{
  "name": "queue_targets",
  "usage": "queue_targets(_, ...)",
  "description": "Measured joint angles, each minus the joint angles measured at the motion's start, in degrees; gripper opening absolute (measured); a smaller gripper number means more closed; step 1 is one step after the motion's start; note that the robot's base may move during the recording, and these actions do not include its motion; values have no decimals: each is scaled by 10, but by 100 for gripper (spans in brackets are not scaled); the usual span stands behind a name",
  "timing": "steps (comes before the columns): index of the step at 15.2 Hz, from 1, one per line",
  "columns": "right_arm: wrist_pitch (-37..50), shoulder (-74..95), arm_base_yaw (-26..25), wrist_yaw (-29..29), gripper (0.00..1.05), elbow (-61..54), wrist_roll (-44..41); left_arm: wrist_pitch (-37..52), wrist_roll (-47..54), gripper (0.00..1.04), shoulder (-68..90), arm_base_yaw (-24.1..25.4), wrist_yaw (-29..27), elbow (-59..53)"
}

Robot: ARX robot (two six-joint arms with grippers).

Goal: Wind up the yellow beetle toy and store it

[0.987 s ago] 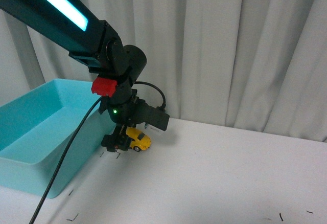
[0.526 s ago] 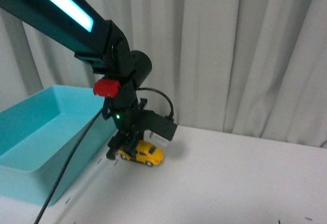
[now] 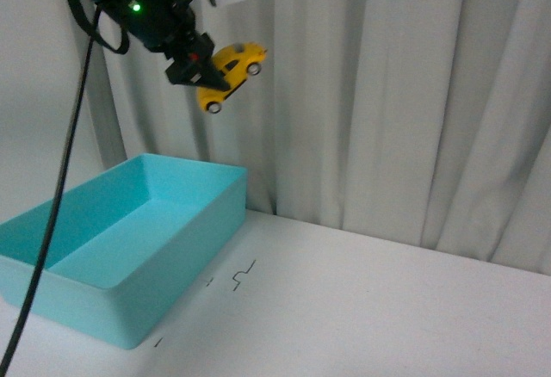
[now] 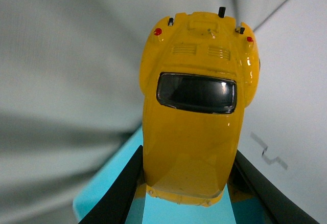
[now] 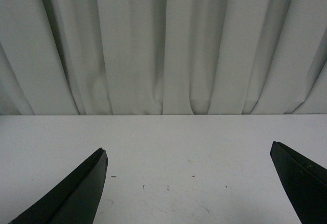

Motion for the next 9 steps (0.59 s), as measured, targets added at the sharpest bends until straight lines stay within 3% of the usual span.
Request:
queue_targets(4,0,0,0,0,98,0,0,-26,-57,39,14,57,-99,-44)
queue_targets(9,0,0,0,0,98,0,0,-29,-181,39,73,57,-186,-40)
